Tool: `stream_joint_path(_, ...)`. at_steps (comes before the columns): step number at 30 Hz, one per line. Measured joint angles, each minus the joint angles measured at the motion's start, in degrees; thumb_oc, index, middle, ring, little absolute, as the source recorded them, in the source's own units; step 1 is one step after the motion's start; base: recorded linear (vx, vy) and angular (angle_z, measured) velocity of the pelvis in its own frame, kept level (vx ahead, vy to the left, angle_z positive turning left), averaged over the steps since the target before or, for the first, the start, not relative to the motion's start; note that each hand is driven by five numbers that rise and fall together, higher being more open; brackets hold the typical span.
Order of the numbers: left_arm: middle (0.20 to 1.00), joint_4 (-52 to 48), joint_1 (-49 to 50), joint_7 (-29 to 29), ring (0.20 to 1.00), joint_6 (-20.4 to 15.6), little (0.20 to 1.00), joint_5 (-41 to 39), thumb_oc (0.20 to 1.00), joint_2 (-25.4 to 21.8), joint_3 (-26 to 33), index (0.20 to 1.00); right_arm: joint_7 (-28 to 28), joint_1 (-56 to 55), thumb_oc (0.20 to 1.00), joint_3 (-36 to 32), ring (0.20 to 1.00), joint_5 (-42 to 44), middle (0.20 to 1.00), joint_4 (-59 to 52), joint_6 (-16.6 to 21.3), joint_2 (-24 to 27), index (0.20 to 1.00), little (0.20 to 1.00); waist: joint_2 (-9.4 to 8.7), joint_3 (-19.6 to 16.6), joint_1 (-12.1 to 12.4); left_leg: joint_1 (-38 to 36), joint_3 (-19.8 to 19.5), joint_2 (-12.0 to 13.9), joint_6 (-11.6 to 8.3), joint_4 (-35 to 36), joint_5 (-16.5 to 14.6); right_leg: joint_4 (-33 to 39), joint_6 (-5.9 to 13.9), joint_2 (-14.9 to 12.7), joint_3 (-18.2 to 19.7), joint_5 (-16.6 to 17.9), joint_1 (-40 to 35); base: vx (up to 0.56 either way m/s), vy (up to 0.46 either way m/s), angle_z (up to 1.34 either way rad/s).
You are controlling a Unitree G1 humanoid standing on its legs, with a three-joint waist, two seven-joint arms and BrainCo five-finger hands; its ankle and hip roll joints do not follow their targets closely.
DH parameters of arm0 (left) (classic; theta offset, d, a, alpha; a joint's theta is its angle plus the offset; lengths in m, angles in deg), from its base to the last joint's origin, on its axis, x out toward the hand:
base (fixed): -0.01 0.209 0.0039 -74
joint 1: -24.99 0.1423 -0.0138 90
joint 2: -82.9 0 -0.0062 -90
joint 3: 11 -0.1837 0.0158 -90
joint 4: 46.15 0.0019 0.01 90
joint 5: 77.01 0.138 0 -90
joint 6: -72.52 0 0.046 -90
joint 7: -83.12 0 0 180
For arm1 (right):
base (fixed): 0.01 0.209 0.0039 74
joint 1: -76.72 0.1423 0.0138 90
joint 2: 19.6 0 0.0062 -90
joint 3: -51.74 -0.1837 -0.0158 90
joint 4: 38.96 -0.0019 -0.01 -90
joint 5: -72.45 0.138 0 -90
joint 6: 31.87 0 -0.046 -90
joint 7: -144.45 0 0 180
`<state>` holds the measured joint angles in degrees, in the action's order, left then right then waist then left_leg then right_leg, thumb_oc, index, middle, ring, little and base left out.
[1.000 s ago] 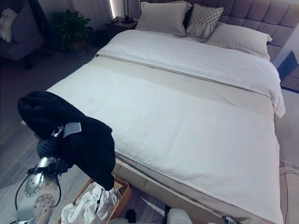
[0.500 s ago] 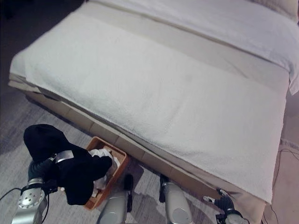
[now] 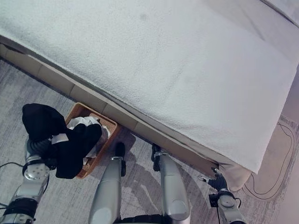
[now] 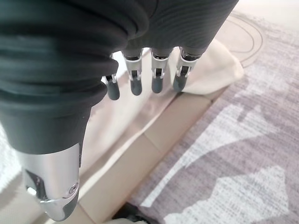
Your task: Pick up clothes into the bucket
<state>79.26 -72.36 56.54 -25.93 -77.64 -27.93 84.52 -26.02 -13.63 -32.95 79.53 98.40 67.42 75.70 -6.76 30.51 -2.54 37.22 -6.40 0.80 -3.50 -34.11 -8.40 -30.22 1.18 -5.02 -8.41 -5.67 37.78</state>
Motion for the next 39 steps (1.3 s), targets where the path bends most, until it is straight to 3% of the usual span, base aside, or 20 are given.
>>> stream_joint_path(6,0.200,4.99,-4.64,-1.10,0.200,2.25,0.200,1.61,0.200,-3.97,-3.62,0.200,1.18,2.69,1.000,2.63,1.000,1.72,1.000,-2.74,0.63,0.18,1.000,1.000,-0.82,0.21,-1.03,7.54,-0.34,-0.15,0.59,-4.85,-1.08,-2.03,0.21,-0.02,0.19,-0.05,6.33,0.00,0.033,-0.05)
stream_joint_path(7,0.448,5.53,-5.40,-1.08,0.448,2.68,0.448,2.34,0.448,-4.54,-4.68,0.448,1.47,2.79,1.000,2.63,1.000,2.23,1.000,-4.07,0.77,0.29,1.000,1.000,-0.99,0.19,-1.22,8.43,-0.10,-0.10,0.69,-4.90,-1.02,-1.90,0.31,-0.09,0.34,0.00,7.16,0.00,0.038,-0.09)
stream_joint_path(8,0.542,5.65,-5.70,-1.08,0.542,2.70,0.542,2.37,0.542,-4.64,-4.86,0.542,1.60,2.80,1.000,2.63,1.000,2.65,1.000,-4.43,0.93,0.31,1.000,1.000,-1.00,0.19,-1.25,8.82,0.00,-0.09,0.87,-4.98,-0.90,-1.97,0.39,-0.13,0.43,0.05,7.53,0.00,0.026,-0.06)
stream_joint_path(9,1.000,5.83,-6.15,-1.08,1.000,2.81,1.000,2.37,1.000,-4.67,-5.05,1.000,1.77,2.80,1.000,2.66,1.000,2.84,1.000,-4.44,1.00,0.31,1.000,1.000,-1.02,0.18,-1.32,9.22,0.06,-0.17,0.92,-5.20,-0.87,-1.94,0.43,-0.17,0.47,0.08,7.85,0.01,0.018,-0.04)
stream_joint_path(16,1.000,6.43,-7.66,-0.86,1.000,5.36,1.000,2.55,1.000,-4.87,-5.56,1.000,2.31,2.85,1.000,2.85,1.000,3.80,1.000,-4.29,1.08,0.38,1.000,1.000,-1.37,0.19,-1.43,11.86,0.03,-0.58,1.30,-5.52,-0.63,-2.06,0.58,-0.32,0.75,0.14,10.33,0.00,0.004,0.00)
stream_joint_path(32,1.000,4.56,-6.68,-0.51,1.000,6.35,1.000,4.30,1.000,-4.31,-5.01,1.000,2.21,2.91,1.000,2.87,1.000,3.74,1.000,-4.50,1.02,0.36,1.000,1.000,-1.41,0.16,-1.44,9.12,1.49,-1.17,1.84,-5.21,-1.06,-3.81,0.50,-1.40,1.74,0.11,8.87,-0.01,0.001,0.01)
stream_joint_path(38,1.000,2.23,-4.96,-0.14,1.000,3.43,1.000,-1.82,1.000,2.93,-2.77,1.000,2.24,3.41,1.000,2.18,1.000,3.72,1.000,-3.26,0.32,-0.86,1.000,1.000,-1.22,0.25,-1.10,2.73,1.98,-2.24,3.17,-0.64,-0.03,-2.19,0.56,-2.75,1.84,0.13,3.93,-0.02,-0.006,0.07)
stream_joint_path(39,1.000,2.07,-3.29,1.85,1.000,1.32,1.000,-6.68,1.000,6.41,-3.10,1.000,2.26,4.03,1.000,2.14,1.000,3.72,1.000,-1.68,0.23,-1.19,1.000,1.000,-1.02,0.23,-0.97,-2.40,2.80,-2.56,3.43,1.94,0.16,-0.96,0.69,-3.24,2.12,0.02,-0.37,0.00,0.000,0.00)
